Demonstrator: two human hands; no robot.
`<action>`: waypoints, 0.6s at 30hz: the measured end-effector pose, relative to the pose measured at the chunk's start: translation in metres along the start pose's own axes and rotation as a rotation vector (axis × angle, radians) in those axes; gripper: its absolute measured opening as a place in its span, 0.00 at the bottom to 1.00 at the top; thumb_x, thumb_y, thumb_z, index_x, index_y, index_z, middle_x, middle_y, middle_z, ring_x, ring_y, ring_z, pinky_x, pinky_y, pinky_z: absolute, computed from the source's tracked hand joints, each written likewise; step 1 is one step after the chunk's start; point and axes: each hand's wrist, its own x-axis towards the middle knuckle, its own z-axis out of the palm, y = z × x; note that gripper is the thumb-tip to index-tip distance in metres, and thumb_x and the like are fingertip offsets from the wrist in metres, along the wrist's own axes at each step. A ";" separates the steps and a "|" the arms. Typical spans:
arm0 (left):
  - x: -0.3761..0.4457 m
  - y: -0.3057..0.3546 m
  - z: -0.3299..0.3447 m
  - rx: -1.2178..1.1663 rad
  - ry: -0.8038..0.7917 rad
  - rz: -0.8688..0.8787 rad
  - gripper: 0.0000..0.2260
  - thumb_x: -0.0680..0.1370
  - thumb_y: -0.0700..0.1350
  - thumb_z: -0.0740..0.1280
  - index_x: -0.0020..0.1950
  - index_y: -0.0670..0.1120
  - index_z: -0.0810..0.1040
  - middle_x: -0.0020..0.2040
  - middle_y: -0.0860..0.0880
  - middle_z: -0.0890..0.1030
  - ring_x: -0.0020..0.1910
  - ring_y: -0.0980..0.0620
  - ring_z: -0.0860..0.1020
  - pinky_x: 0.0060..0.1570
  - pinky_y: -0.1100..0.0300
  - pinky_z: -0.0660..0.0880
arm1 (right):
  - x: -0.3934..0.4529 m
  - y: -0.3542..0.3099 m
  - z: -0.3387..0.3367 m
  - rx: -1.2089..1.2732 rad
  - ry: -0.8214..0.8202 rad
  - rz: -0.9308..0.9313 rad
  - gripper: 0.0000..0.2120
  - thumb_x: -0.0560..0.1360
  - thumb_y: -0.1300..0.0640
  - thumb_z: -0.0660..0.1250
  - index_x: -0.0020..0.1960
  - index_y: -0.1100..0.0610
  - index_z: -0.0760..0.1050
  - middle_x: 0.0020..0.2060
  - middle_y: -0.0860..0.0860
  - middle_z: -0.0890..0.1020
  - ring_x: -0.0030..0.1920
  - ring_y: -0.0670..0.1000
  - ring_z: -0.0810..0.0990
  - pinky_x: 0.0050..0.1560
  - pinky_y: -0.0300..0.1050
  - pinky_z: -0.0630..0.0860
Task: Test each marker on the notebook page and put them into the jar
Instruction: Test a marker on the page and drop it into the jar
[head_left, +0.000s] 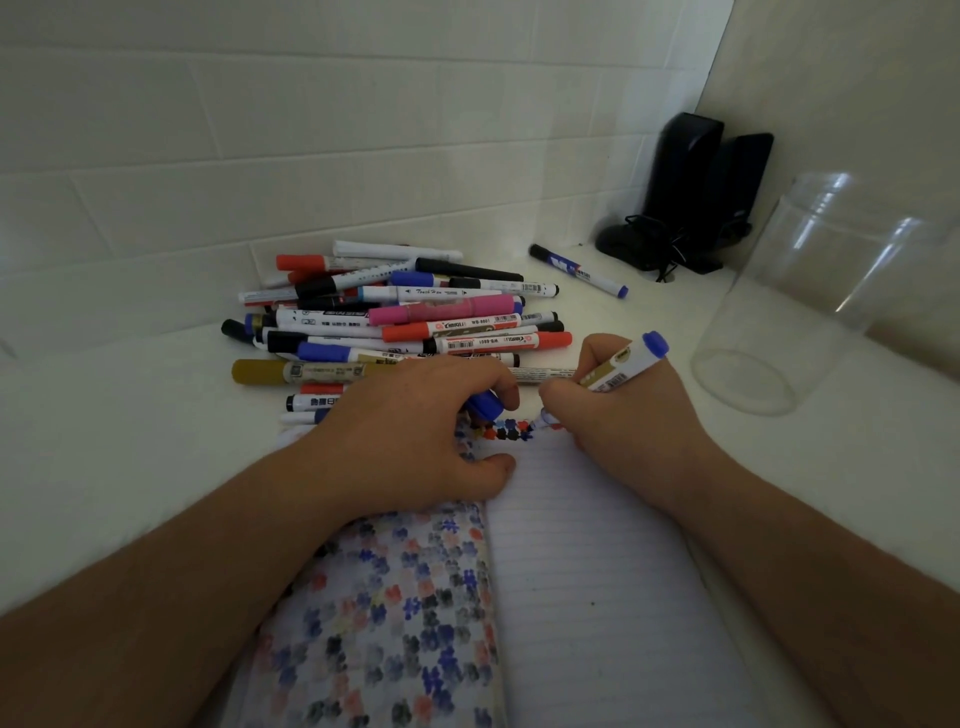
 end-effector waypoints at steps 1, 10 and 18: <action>0.000 0.000 0.000 -0.001 -0.001 -0.001 0.22 0.69 0.67 0.69 0.60 0.67 0.70 0.53 0.64 0.76 0.49 0.62 0.75 0.49 0.59 0.78 | 0.000 0.000 0.000 0.005 0.007 0.007 0.15 0.70 0.58 0.75 0.34 0.53 0.68 0.26 0.48 0.72 0.29 0.47 0.71 0.30 0.39 0.73; 0.000 0.001 -0.001 0.005 0.001 0.007 0.21 0.69 0.65 0.70 0.60 0.66 0.71 0.51 0.64 0.75 0.48 0.63 0.75 0.48 0.60 0.77 | -0.001 -0.001 0.001 -0.044 -0.004 -0.015 0.15 0.70 0.58 0.75 0.34 0.53 0.69 0.25 0.45 0.71 0.27 0.44 0.70 0.28 0.33 0.70; 0.000 0.001 -0.001 0.012 -0.002 0.003 0.21 0.69 0.66 0.70 0.60 0.67 0.70 0.52 0.64 0.75 0.49 0.63 0.74 0.50 0.58 0.78 | -0.001 -0.003 -0.001 -0.068 -0.059 0.000 0.14 0.68 0.59 0.74 0.34 0.53 0.69 0.26 0.48 0.69 0.29 0.46 0.68 0.31 0.40 0.69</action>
